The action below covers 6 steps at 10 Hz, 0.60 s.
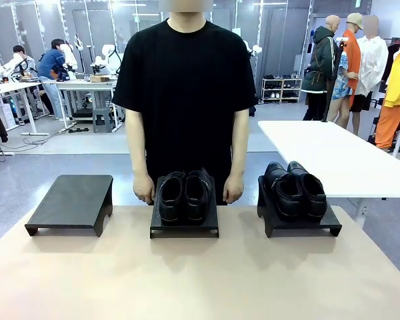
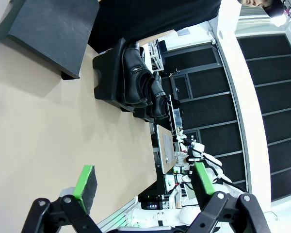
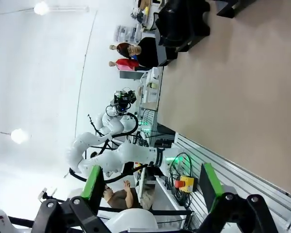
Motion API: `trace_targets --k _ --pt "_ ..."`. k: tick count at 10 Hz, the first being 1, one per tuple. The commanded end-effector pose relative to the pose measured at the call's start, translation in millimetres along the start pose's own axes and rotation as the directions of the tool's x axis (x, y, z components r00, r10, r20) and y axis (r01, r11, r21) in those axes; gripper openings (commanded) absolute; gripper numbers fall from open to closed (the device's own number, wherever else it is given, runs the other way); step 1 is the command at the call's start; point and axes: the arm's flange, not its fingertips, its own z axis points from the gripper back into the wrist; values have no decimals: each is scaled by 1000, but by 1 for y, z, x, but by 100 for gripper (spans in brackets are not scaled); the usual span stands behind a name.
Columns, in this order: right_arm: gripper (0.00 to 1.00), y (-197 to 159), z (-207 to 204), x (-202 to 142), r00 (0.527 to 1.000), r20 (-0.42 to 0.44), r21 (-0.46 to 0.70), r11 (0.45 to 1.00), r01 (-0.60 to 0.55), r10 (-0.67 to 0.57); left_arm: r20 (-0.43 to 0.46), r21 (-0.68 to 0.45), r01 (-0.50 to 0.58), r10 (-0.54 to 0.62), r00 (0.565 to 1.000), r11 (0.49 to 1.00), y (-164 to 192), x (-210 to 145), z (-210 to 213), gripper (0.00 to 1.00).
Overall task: Place the shoes on the stand as instructed by the person.
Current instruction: Pick up another pair of Shoes and place it on the Shoes Stand indicated by the person.
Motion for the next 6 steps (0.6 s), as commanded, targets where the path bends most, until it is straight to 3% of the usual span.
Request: trace_targets --k 1,2,6 --pt "100 13 -10 11 999 -8 -44 998 -35 35 7 -19 -14 14 1000 1000 -6 2 0 100" --pt "100 0 0 0 1000 0 0 1000 0 0 7 -19 -14 14 1000 1000 -6 2 0 100" --pt "100 0 0 0 1000 0 0 1000 0 0 7 -19 -14 14 1000 1000 -6 2 0 100"
